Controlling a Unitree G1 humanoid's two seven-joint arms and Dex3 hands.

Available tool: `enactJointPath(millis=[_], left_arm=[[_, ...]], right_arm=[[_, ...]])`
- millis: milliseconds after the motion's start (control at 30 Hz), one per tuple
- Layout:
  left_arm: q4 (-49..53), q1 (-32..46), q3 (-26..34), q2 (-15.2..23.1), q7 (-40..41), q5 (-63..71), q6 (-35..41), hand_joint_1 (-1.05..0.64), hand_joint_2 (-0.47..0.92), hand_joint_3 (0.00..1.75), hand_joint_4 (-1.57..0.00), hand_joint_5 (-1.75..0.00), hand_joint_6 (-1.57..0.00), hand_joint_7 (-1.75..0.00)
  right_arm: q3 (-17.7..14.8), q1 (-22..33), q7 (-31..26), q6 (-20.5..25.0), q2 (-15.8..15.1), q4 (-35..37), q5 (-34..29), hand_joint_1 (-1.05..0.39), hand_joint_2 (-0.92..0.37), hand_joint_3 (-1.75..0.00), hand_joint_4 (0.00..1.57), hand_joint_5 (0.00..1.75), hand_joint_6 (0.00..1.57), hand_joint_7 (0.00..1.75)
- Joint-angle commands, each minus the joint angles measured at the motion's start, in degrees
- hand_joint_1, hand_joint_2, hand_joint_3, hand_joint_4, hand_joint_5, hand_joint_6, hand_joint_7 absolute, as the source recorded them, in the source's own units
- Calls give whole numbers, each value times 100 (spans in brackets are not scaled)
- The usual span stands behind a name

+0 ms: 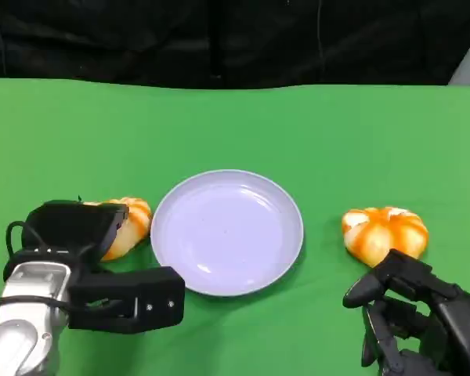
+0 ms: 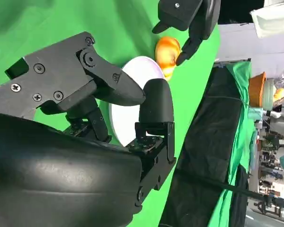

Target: Grasp the bread from the table and place it into the plate.

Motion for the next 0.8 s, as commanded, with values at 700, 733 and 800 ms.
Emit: enactJointPath(millis=[700, 733, 800], left_arm=[[129, -263, 237, -115, 26, -410, 261, -71, 92, 0, -33, 0, -38, 0], [150, -306, 304, -162, 14, -520, 321, -70, 92, 0, -33, 0, -36, 0], [166, -339, 312, -173, 22, -614, 375, -70, 92, 0, -33, 0, -35, 0]], right_arm=[[-24, 30, -8, 52, -20, -108, 76, -7, -67, -105, 73, 175, 64, 158], [-27, 31, -5, 59, -19, -112, 87, -7, -67, -105, 73, 175, 64, 158], [-28, 32, -5, 65, -20, -115, 94, -7, -67, -105, 73, 175, 64, 158]])
